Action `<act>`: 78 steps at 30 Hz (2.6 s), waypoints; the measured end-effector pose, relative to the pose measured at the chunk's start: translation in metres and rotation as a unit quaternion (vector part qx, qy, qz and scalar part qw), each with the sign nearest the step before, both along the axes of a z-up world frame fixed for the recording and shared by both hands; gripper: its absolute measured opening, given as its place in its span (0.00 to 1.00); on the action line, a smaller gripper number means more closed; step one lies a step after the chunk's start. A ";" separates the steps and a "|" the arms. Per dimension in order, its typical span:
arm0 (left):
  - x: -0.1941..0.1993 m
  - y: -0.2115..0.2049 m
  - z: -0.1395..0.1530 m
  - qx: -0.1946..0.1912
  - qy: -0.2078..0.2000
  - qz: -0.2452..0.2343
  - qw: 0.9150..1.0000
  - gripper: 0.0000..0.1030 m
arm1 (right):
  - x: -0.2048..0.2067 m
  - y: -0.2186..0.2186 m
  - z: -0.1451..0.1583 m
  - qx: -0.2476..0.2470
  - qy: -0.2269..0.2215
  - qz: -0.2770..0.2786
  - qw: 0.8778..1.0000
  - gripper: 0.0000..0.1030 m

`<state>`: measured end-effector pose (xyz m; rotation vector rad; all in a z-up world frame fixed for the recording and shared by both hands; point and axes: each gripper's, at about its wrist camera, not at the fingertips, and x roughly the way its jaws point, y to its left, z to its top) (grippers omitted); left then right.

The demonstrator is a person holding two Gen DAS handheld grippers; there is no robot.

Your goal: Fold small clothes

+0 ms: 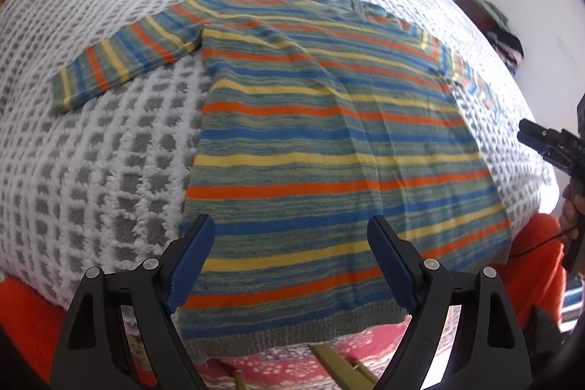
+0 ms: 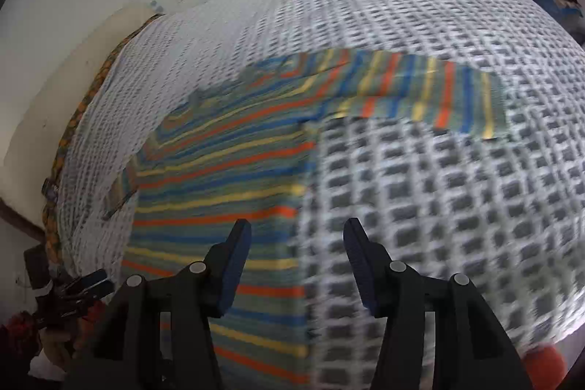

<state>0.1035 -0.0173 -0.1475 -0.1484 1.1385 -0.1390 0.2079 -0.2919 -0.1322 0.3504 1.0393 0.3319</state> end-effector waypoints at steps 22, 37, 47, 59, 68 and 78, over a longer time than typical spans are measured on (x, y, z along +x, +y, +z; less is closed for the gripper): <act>-0.034 -0.001 -0.015 0.034 -0.042 -0.017 0.998 0.84 | -0.084 0.106 -0.018 -0.039 -0.060 0.064 0.995 0.52; -0.040 0.012 -0.014 0.039 -0.048 0.004 0.998 0.84 | -0.090 0.099 -0.021 -0.034 -0.062 0.050 0.996 0.54; -0.040 0.017 -0.011 0.040 -0.055 0.017 0.998 0.85 | -0.089 0.098 -0.020 -0.035 -0.067 0.047 0.996 0.54; -0.042 0.016 -0.008 0.047 -0.062 0.019 0.997 0.85 | -0.092 0.091 -0.014 -0.027 -0.081 0.033 0.996 0.54; -0.043 0.017 -0.009 0.046 -0.058 0.020 0.997 0.85 | -0.092 0.089 -0.011 -0.026 -0.087 0.026 0.996 0.54; -0.042 0.017 -0.011 0.048 -0.058 0.022 0.997 0.85 | -0.092 0.089 -0.009 -0.026 -0.097 0.022 0.995 0.54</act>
